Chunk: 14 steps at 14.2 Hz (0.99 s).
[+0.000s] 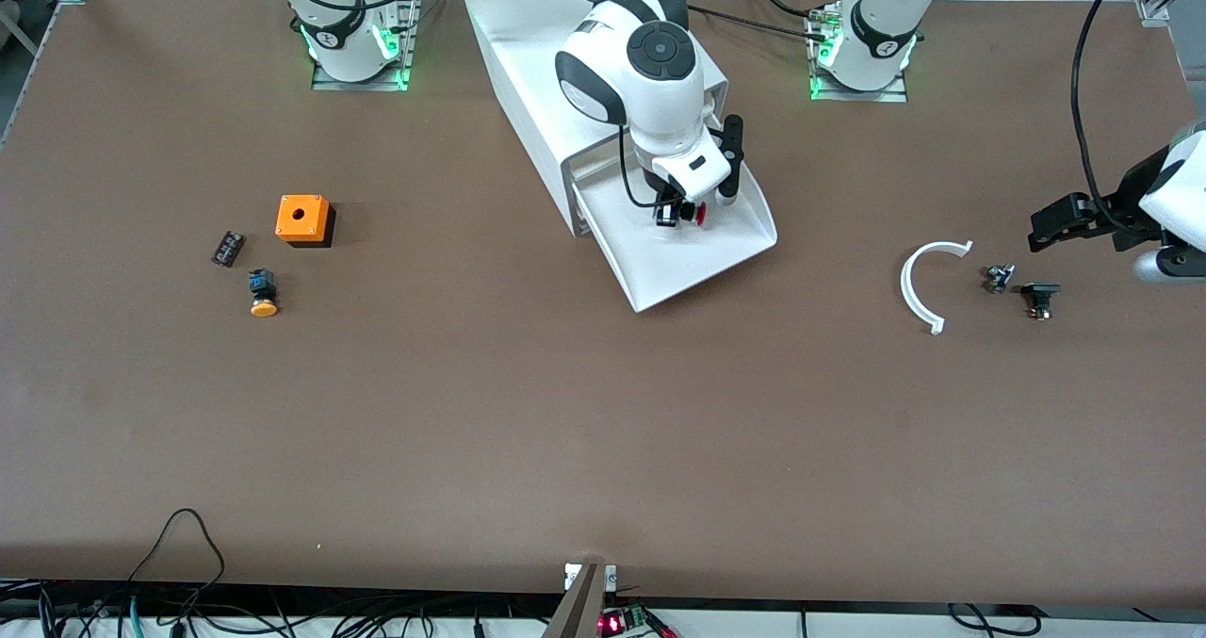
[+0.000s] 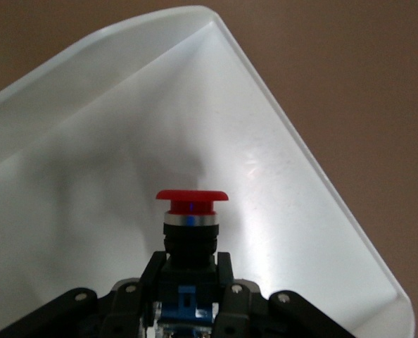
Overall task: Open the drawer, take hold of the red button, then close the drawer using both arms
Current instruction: 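Lift the red button out of the drawer with the right gripper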
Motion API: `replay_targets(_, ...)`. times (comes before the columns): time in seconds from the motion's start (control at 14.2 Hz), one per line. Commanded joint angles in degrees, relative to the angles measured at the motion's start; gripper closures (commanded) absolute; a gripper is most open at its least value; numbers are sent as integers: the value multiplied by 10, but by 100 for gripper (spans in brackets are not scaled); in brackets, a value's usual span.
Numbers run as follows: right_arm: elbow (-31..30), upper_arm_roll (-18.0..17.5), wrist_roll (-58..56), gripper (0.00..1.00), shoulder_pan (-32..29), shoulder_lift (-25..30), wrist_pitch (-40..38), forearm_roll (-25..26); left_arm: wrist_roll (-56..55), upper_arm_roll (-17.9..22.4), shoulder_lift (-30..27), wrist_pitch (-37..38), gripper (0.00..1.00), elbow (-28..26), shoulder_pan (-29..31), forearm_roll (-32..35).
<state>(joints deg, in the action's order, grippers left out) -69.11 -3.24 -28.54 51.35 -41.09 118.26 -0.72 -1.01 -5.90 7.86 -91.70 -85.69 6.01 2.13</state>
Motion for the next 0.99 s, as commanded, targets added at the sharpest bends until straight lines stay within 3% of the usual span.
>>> replay_targets(0.0,26,-13,30,73,-20,11,-12,9,-7,0,-1,5,0,3,-3,8)
replay_targets(0.28,25,-12,91,75,-55,40,-24,8,-8,-1,1,-5,0,3,-5,7)
replay_targets(0.49,13,-12,134,75,-113,64,-23,-4,-28,0,11,-22,0,-1,-9,-14)
replay_targets(0.92,-84,-11,210,74,-200,130,-16,-10,-180,-16,24,-138,0,-96,-64,-21)
